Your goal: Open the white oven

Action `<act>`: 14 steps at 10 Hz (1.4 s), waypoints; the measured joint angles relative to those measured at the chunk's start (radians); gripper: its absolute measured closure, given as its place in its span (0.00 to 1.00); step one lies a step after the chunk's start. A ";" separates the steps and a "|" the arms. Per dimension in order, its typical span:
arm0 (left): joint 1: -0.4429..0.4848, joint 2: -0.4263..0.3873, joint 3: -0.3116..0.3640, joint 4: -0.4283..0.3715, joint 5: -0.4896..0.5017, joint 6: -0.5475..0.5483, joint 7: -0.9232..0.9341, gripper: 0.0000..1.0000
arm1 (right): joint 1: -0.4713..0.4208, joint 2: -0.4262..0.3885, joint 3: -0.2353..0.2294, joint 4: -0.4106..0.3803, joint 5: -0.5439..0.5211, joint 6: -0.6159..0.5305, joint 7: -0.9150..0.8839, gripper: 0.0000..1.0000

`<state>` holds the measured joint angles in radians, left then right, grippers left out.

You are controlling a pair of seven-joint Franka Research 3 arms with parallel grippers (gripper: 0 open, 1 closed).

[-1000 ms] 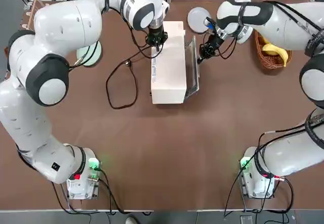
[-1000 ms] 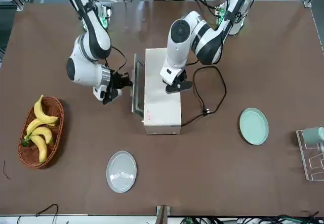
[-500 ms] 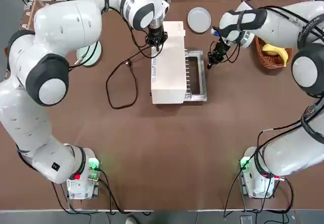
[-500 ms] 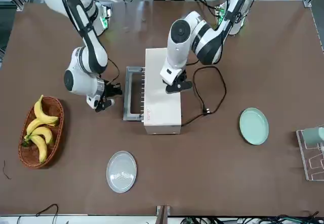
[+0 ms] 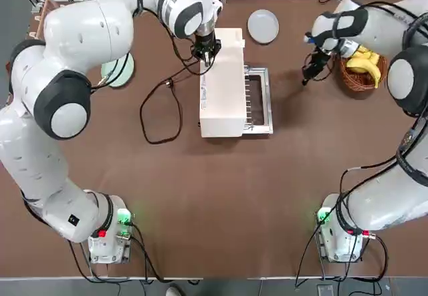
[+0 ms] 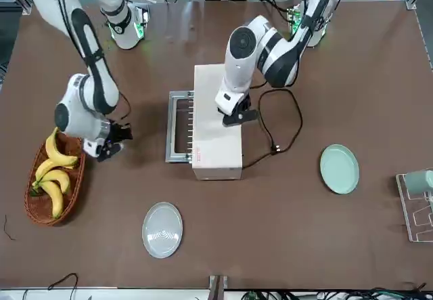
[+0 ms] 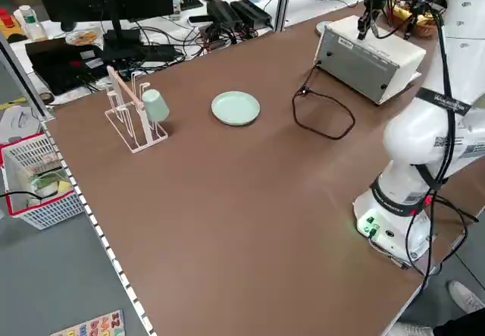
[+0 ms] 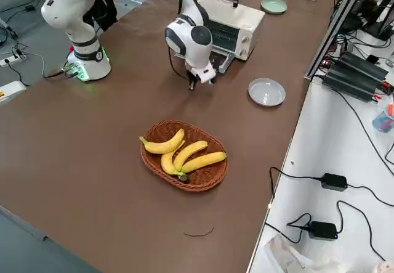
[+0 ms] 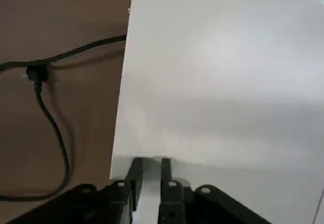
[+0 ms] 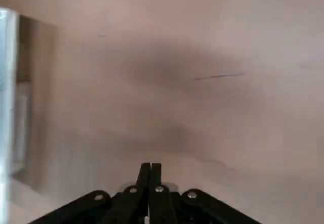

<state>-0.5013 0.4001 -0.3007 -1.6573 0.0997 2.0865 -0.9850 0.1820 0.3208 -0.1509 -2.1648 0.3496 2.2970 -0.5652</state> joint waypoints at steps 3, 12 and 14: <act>0.028 -0.053 0.004 0.060 0.000 -0.087 -0.001 0.28 | -0.101 -0.008 -0.013 0.160 -0.098 -0.038 0.000 0.53; 0.451 -0.277 0.024 0.149 -0.042 -0.436 0.639 0.00 | -0.118 -0.247 0.002 0.731 -0.255 -0.836 0.568 0.00; 0.463 -0.311 0.105 0.214 -0.056 -0.568 0.849 0.00 | -0.118 -0.243 -0.001 0.733 -0.262 -0.858 0.579 0.00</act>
<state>-0.0384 0.0887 -0.1956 -1.4428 0.0436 1.5184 -0.1359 0.0645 0.0774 -0.1514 -1.4315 0.0879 1.4391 0.0138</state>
